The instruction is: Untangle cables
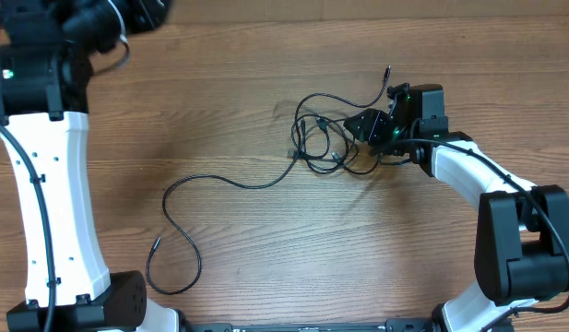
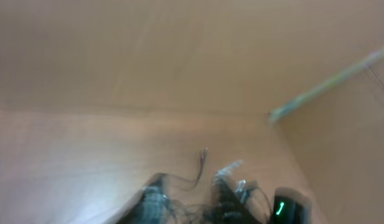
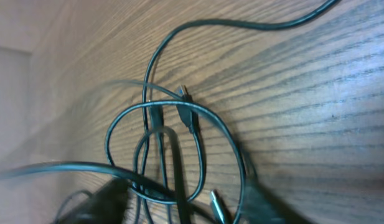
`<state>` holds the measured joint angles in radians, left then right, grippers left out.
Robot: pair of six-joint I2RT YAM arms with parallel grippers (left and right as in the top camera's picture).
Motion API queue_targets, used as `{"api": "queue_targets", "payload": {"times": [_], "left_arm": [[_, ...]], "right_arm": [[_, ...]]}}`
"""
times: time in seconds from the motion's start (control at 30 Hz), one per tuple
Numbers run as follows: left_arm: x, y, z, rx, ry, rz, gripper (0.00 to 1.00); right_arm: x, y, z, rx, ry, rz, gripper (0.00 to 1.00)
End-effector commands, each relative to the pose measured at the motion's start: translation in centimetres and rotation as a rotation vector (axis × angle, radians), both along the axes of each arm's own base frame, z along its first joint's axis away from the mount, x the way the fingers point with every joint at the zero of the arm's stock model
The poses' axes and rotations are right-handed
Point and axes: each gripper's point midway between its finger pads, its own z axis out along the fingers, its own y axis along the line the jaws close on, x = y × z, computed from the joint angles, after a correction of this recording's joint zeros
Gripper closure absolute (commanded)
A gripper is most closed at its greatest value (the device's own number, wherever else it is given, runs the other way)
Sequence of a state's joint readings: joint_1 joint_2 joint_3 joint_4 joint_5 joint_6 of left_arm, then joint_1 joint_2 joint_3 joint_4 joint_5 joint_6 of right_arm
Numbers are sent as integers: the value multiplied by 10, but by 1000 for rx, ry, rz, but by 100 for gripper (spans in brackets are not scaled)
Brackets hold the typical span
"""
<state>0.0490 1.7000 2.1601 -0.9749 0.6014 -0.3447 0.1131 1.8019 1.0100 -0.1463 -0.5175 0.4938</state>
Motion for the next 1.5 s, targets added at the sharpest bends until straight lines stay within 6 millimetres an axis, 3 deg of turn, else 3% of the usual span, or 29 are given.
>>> {"api": "queue_targets", "payload": {"times": [0.0, 0.17, 0.3, 0.33, 0.5, 0.63, 0.8, 1.07, 1.23, 1.47], "left_arm": [[-2, -8, -42, 160, 79, -46, 57], [-21, -38, -100, 288, 222, -242, 36], [-40, -56, -144, 324, 395, -341, 28], [-45, -61, -157, 351, 439, -365, 26], [-55, -81, -219, 521, 608, -456, 26], [-55, -106, -260, 596, 661, -545, 47], [-42, -147, -304, 645, 611, -661, 48], [-22, -200, -356, 677, 499, -742, 52], [-9, -209, -382, 745, 464, -726, 53], [-2, -198, -431, 835, 529, -670, 53]], "right_arm": [[5, 5, 19, 35, -42, 22, 33], [4, 26, 70, 193, -86, 148, 9], [11, 20, 93, 131, -89, 144, 5], [15, 13, 91, 87, -75, 107, 0], [18, -43, 52, -214, 35, -127, 0], [-1, -77, 31, -391, 140, -217, 0], [-15, -89, 22, -445, 208, -235, 0], [-24, -117, 9, -399, 312, -320, 0], [-31, -116, 3, -406, 343, -310, 0], [-31, -109, 3, -396, 346, -302, 0]]}}
